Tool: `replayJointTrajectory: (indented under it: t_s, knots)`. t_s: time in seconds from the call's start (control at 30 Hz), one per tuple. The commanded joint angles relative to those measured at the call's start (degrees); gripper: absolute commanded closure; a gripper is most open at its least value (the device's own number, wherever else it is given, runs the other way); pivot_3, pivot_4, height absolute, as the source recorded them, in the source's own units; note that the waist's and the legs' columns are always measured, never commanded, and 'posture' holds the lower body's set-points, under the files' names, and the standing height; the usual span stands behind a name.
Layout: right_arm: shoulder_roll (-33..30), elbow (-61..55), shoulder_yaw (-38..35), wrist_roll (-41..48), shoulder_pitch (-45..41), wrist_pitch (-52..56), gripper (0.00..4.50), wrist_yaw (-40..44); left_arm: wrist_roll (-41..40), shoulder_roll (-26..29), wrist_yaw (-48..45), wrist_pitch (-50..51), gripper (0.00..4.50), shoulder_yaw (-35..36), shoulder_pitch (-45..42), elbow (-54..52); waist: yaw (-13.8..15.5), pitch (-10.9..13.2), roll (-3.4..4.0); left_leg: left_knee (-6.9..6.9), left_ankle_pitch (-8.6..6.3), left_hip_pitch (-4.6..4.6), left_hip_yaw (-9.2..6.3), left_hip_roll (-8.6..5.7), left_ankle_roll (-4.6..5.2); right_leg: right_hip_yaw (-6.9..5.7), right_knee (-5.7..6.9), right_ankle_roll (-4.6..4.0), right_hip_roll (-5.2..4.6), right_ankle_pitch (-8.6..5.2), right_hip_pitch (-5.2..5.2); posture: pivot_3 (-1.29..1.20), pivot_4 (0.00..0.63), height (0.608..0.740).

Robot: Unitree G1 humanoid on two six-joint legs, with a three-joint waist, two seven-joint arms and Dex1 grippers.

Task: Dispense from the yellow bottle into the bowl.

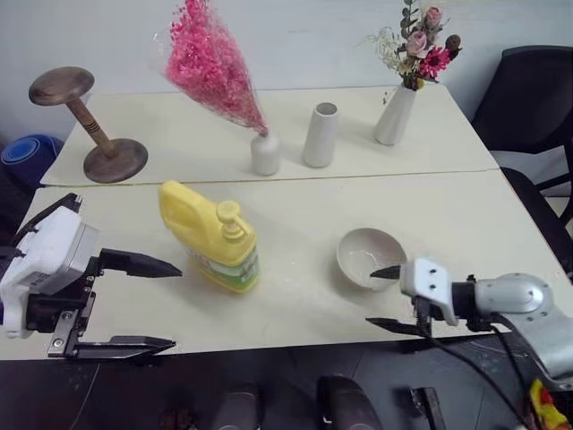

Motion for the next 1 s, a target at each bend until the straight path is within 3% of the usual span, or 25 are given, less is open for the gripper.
replayJointTrajectory:
  t_s: [0.03,0.1,0.33,0.4,0.63,0.8,1.0]
  knots:
    - [3.09,2.46,3.70,-5.24,-1.76,-0.33,0.97,-5.12,0.17,1.44,-0.77,-1.66,0.00,-4.91,-4.58,1.13,-0.01,0.00,0.00,0.00,0.01,0.00,0.02,-0.01,-0.01,0.02,0.03,0.00,0.01,0.00,-0.02,0.00,0.150,0.740]
    - [4.54,3.67,4.22,-6.09,-2.74,0.34,1.65,-6.54,0.45,1.59,-0.83,-1.71,0.00,-6.89,-6.89,1.25,0.06,0.01,0.00,-0.01,0.01,-0.02,0.02,-0.06,0.00,0.03,0.08,0.00,0.09,0.00,-0.07,0.00,0.150,0.740]
    - [5.27,5.57,5.78,-7.52,-3.32,-0.61,1.65,-6.52,2.18,1.05,-0.77,-1.33,0.00,-10.05,-10.53,1.46,0.18,0.01,-0.01,0.02,-0.01,-0.04,0.04,-0.10,0.07,0.02,0.13,0.00,0.13,0.00,-0.07,0.00,0.150,0.740]
    - [5.80,6.40,5.93,-7.56,-3.49,-1.47,2.01,-6.42,2.64,0.83,-0.46,-1.46,0.00,-10.70,-11.18,1.33,0.18,0.02,-0.01,0.04,-0.01,-0.03,0.06,-0.11,0.08,0.03,0.17,0.00,0.14,0.00,-0.07,0.00,0.150,0.740]
    - [5.52,7.10,5.90,-7.18,-3.59,-3.43,4.33,-4.41,1.66,-0.15,1.52,0.03,0.00,-11.02,-13.57,1.64,0.14,0.02,-0.02,0.08,0.00,-0.01,0.05,-0.10,0.09,0.04,0.29,0.00,0.16,0.00,-0.07,0.00,0.150,0.740]
    - [4.38,5.53,5.03,-5.99,-5.09,-3.76,4.42,-1.97,-6.95,-1.09,7.20,5.52,0.00,-9.80,-20.92,5.38,0.21,0.03,-0.08,0.14,0.00,0.00,0.02,-0.09,0.09,0.03,0.37,0.01,0.15,0.00,-0.06,0.00,0.150,0.740]
    - [-3.03,-0.94,4.38,0.75,-13.22,-6.21,4.42,12.96,-10.88,0.35,11.28,9.17,0.00,-12.89,-35.43,16.71,0.14,0.08,-0.13,0.21,0.01,-0.03,-0.02,-0.12,0.12,-0.01,0.44,0.05,0.18,0.02,-0.07,0.00,0.150,0.740]
